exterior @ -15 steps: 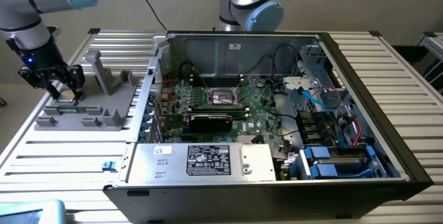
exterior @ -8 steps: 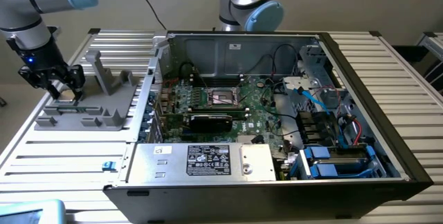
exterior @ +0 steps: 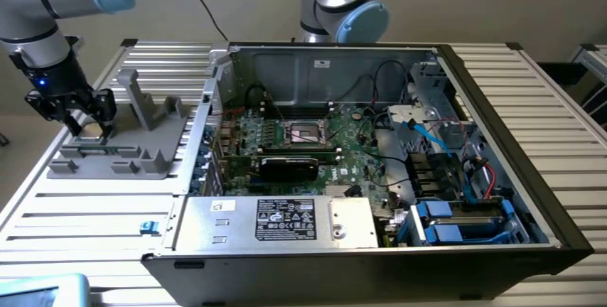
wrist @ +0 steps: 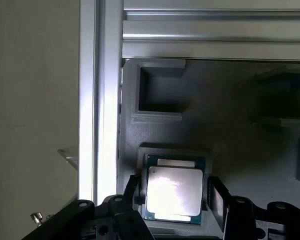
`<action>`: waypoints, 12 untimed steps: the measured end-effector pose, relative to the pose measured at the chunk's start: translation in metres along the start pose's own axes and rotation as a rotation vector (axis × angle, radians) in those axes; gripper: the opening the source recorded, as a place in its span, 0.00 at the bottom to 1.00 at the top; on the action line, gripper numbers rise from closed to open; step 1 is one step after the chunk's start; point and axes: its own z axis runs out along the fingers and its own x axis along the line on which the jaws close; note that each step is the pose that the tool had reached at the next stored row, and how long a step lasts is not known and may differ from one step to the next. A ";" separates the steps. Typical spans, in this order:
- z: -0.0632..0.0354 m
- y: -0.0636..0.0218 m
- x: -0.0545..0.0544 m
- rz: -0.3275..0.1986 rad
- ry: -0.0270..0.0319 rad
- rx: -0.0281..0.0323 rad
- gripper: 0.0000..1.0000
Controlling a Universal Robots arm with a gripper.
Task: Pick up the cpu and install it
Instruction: 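Pick up the cpu and move it towards the insertion slot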
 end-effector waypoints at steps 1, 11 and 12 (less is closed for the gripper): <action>0.0000 0.0000 0.000 0.000 0.0011 -0.0013 0.66; 0.0001 -0.0012 -0.002 0.002 0.0092 -0.0052 0.66; 0.0001 -0.0012 -0.003 0.003 0.0092 -0.0052 0.66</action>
